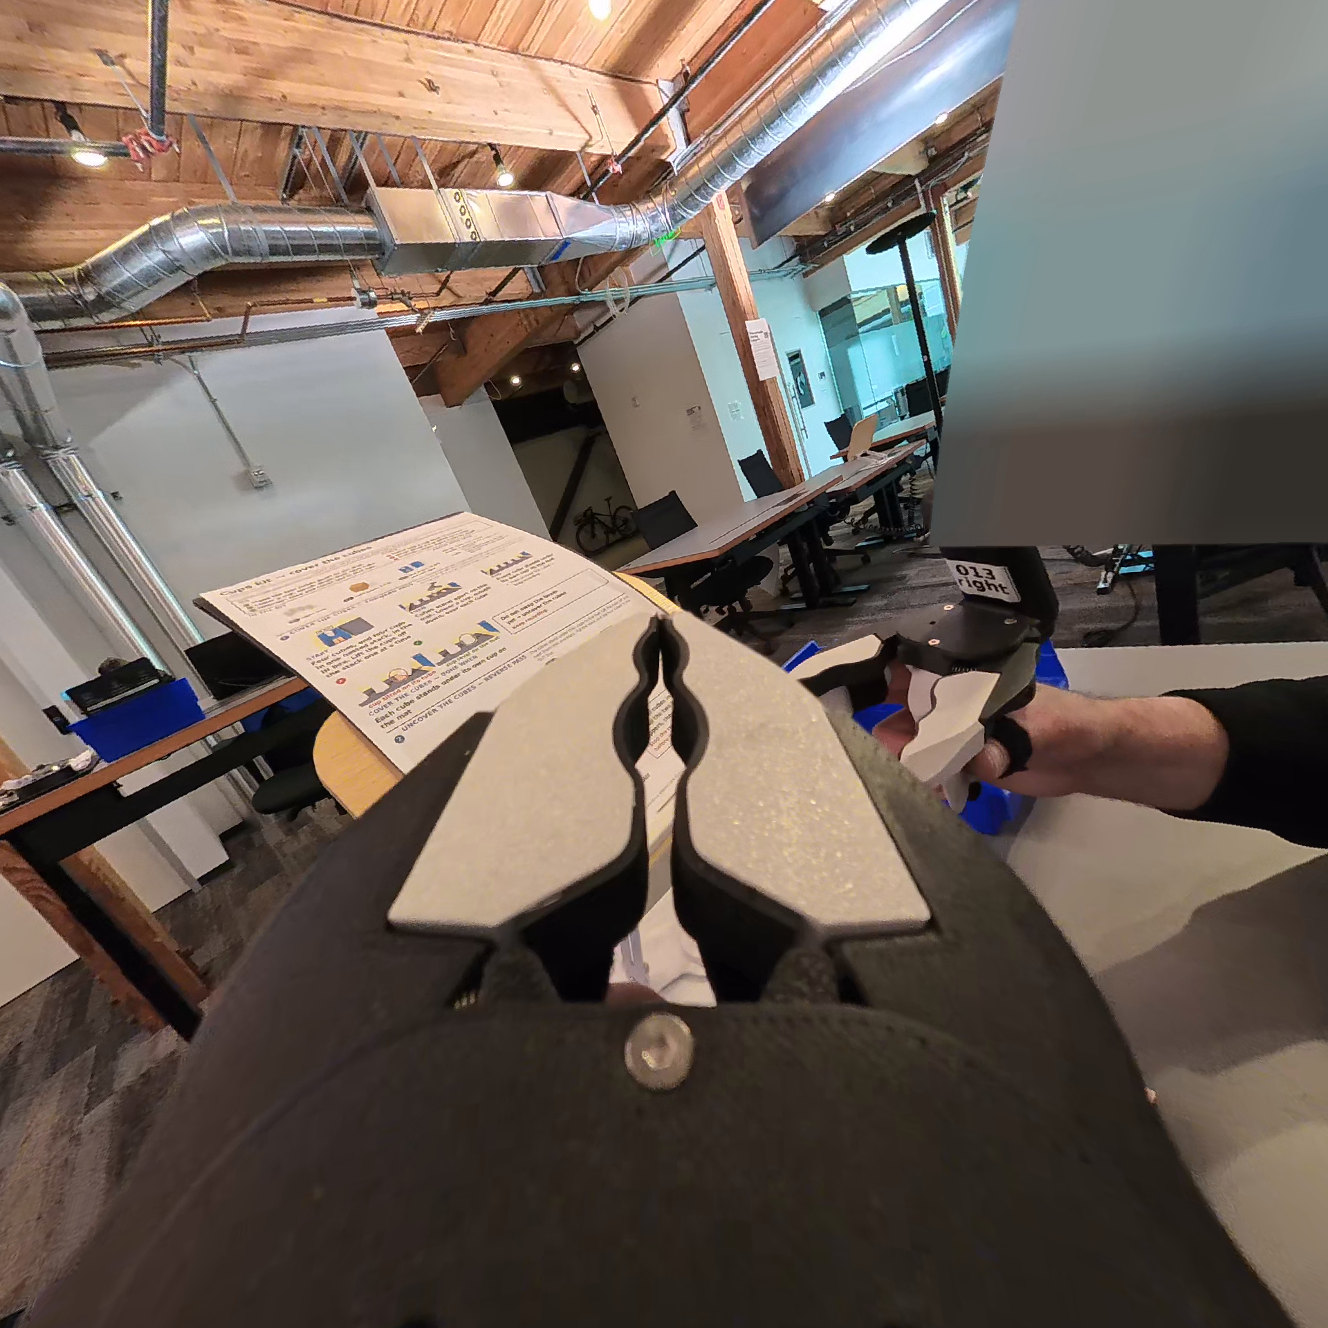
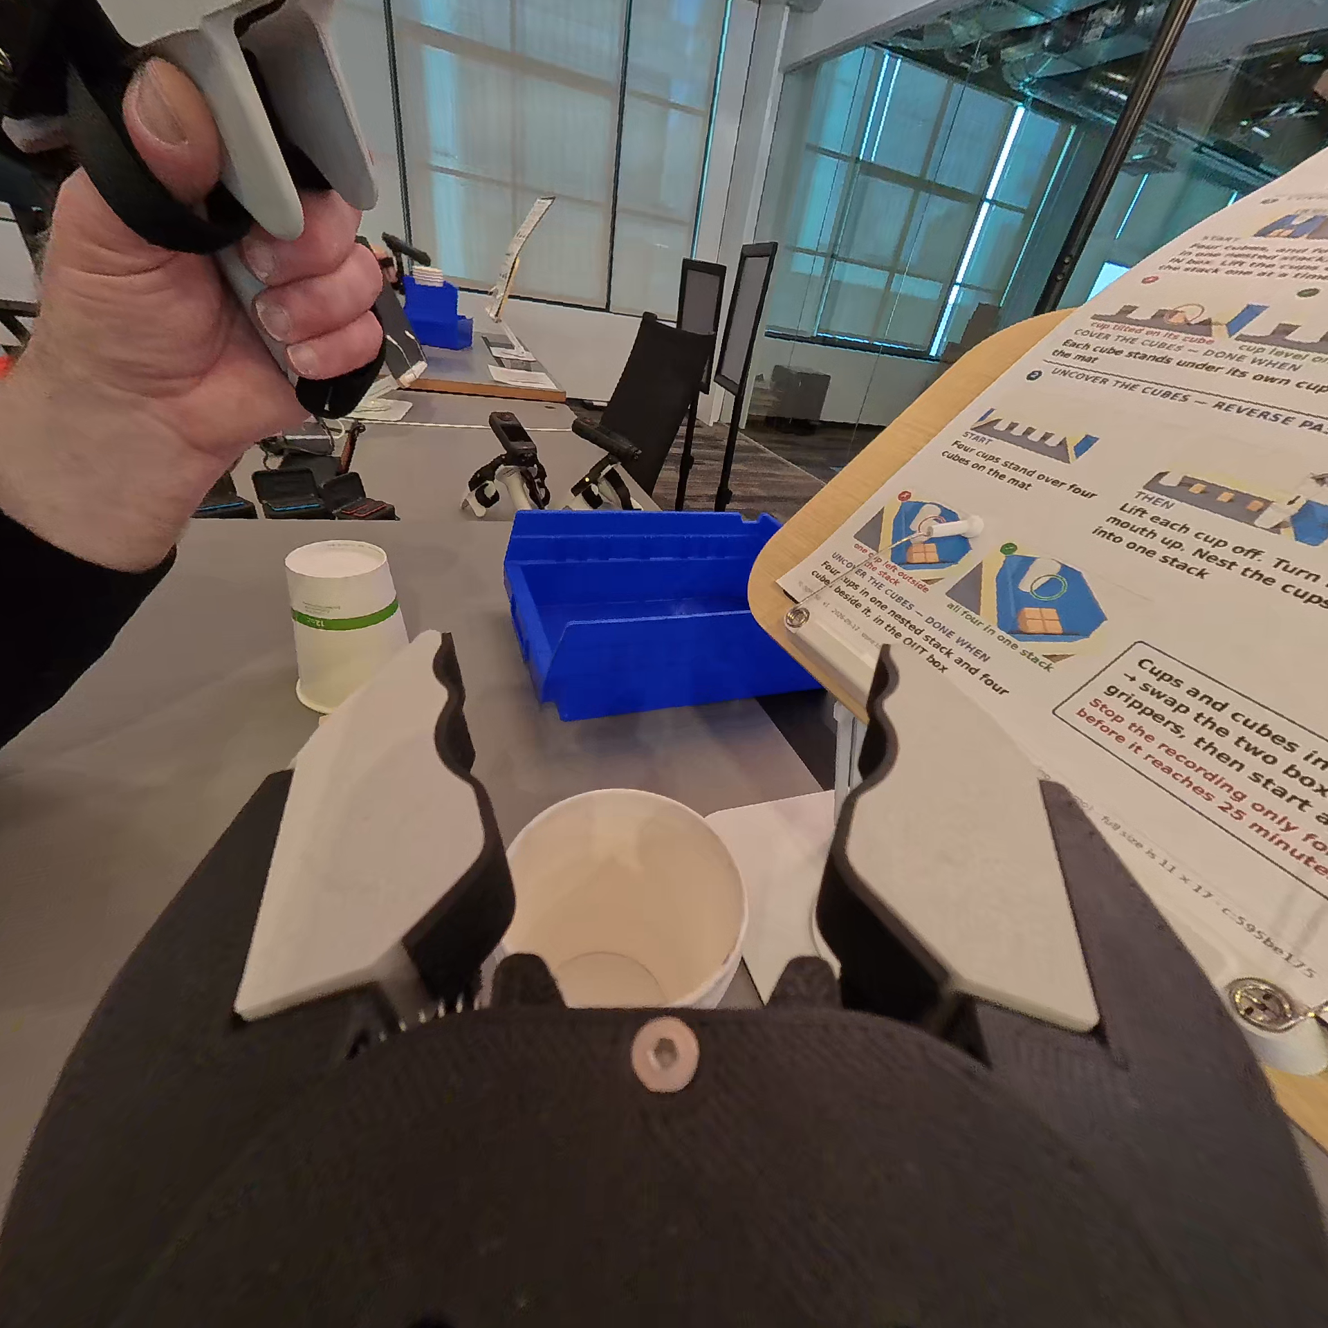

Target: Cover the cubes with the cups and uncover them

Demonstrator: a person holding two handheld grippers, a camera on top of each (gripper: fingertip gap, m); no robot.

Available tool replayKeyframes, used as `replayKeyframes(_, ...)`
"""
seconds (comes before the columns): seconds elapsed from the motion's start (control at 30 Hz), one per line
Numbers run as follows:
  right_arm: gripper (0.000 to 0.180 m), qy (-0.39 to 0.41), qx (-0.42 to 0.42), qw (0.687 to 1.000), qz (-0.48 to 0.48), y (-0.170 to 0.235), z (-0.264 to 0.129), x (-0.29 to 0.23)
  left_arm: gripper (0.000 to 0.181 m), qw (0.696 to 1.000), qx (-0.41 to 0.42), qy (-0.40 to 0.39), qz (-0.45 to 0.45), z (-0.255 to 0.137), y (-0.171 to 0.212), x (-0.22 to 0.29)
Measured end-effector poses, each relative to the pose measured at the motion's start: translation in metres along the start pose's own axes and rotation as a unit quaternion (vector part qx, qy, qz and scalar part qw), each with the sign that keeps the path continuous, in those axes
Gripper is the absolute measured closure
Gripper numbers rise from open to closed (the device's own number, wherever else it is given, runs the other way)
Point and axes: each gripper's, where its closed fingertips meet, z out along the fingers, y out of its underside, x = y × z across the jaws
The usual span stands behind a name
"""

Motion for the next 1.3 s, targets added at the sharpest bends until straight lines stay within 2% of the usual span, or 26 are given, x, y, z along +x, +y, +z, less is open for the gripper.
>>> replayKeyframes(0.13,0.073,-0.006,-0.008,1.000,-0.011,-0.001,0.000,-0.004,0.178,1.000,-0.013,0.016,0.011,-0.012,-0.009,0.007)
replayKeyframes(0.2,0.073,-0.009,-0.012,1.000,-0.013,-0.002,-0.001,-0.006,0.145,0.998,-0.064,0.006,0.014,-0.019,-0.001,0.006)
replayKeyframes(0.33,0.074,-0.020,-0.017,1.000,-0.012,0.000,0.001,-0.010,0.115,0.981,-0.184,-0.037,0.042,-0.055,0.036,-0.003)
replayKeyframes(0.43,0.076,-0.025,-0.020,0.999,-0.011,0.003,0.004,-0.013,0.094,0.962,-0.271,-0.017,0.006,-0.091,0.071,0.003)
replayKeyframes(0.5,0.077,-0.029,-0.024,0.999,-0.012,0.006,0.006,-0.015,0.080,0.931,-0.363,0.010,-0.026,-0.122,0.106,0.016)
replayKeyframes(0.6,0.078,-0.036,-0.027,0.999,-0.011,0.008,0.009,-0.019,0.060,0.878,-0.478,-0.004,-0.018,-0.168,0.153,0.019)
replayKeyframes(0.7,0.079,-0.040,-0.027,0.999,-0.013,0.007,0.009,-0.022,0.059,0.841,-0.539,-0.024,-0.040,-0.199,0.189,0.015)
replayKeyframes(0.83,0.080,-0.043,-0.026,0.999,-0.016,0.005,0.008,-0.025,0.055,0.810,-0.579,-0.059,-0.075,-0.226,0.225,0.001)
replayKeyframes(0.93,0.081,-0.044,-0.024,0.999,-0.016,0.003,0.007,-0.025,0.062,0.816,-0.565,-0.056,-0.112,-0.231,0.239,0.002)
replayKeyframes(1.0,0.082,-0.045,-0.024,0.999,-0.015,0.004,0.007,-0.024,0.080,0.816,-0.562,-0.048,-0.127,-0.234,0.246,0.004)
replayKeyframes(1.07,0.082,-0.046,-0.025,0.999,-0.014,0.005,0.008,-0.024,0.103,0.830,-0.537,-0.031,-0.150,-0.228,0.247,0.010)
replayKeyframes(1.3,0.083,-0.049,-0.027,0.998,-0.014,0.006,0.009,-0.026,0.106,0.843,-0.509,-0.061,-0.160,-0.234,0.239,-0.002)
